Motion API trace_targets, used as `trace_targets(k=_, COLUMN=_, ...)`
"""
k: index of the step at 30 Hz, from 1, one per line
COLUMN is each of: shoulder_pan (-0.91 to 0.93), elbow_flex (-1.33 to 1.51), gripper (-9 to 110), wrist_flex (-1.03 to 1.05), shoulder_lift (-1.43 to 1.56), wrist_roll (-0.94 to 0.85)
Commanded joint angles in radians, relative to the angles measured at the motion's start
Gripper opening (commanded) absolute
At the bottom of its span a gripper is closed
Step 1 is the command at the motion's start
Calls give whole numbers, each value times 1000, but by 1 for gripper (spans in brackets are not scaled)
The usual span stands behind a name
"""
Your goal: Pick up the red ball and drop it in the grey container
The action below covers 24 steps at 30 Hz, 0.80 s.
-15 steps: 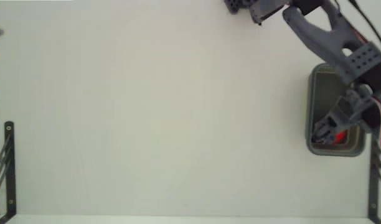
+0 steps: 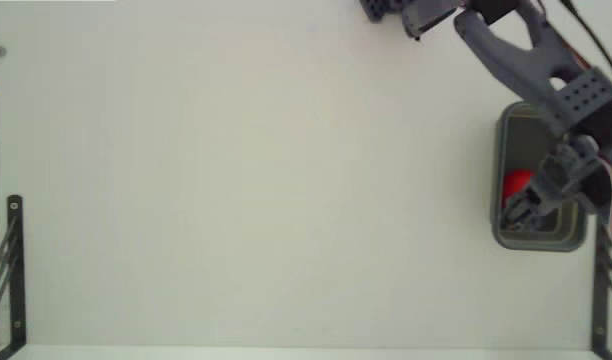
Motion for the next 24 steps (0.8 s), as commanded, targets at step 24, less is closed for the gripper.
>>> trace_targets(k=24, shoulder_pan=104, elbow_flex=163, gripper=110, wrist_flex=-26, shoulder_lift=242, wrist_roll=3)
